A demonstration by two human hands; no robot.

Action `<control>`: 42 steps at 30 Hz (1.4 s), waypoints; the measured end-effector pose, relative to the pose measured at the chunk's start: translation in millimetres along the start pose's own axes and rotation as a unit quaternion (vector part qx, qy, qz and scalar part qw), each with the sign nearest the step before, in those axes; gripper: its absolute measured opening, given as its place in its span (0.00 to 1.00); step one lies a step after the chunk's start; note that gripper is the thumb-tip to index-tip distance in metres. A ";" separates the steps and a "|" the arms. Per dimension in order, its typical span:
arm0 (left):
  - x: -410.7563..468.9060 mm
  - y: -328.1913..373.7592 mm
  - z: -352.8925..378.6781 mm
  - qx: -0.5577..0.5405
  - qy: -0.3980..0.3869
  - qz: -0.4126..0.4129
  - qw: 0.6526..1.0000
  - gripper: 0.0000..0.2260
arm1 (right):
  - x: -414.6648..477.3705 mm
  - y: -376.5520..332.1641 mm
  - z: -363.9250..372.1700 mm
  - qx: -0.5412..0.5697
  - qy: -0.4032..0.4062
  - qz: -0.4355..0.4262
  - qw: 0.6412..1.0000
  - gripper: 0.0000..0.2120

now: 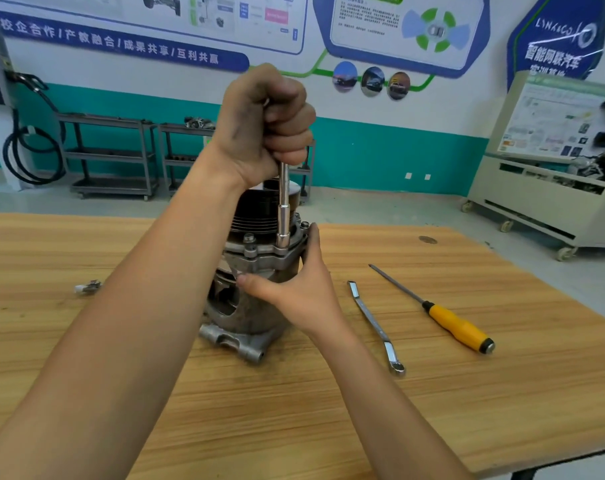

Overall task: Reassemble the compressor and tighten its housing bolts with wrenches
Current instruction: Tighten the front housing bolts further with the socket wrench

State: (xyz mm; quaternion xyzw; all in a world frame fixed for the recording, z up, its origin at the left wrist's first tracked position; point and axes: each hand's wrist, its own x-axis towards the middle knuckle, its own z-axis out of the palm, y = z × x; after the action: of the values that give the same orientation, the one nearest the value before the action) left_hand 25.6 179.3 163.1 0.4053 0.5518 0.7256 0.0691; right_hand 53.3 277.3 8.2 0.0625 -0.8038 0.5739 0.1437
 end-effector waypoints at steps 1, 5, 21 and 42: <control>1.1 0.7 -2.4 -0.011 -0.007 -0.006 1.000 0.16 | 0.1 0.4 0.2 -0.001 0.000 0.000 1.000 0.63; 1.1 -0.3 3.0 -0.024 0.019 -0.034 0.999 0.19 | -0.1 1.4 -0.4 0.009 -0.001 0.003 1.000 0.63; -12.8 -26.3 43.6 0.232 0.440 0.138 0.856 0.23 | -1.6 -3.6 -0.8 0.018 -0.006 0.020 1.000 0.59; 3.1 -27.2 24.8 0.005 0.312 0.062 0.948 0.28 | 0.9 5.4 0.5 0.042 -0.002 0.005 0.999 0.61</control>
State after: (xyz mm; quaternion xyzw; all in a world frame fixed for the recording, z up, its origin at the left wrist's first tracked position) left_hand 30.6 209.9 142.9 0.1925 0.5232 0.8158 -0.1538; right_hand 50.9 278.7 3.5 0.0651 -0.7794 0.6080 0.1365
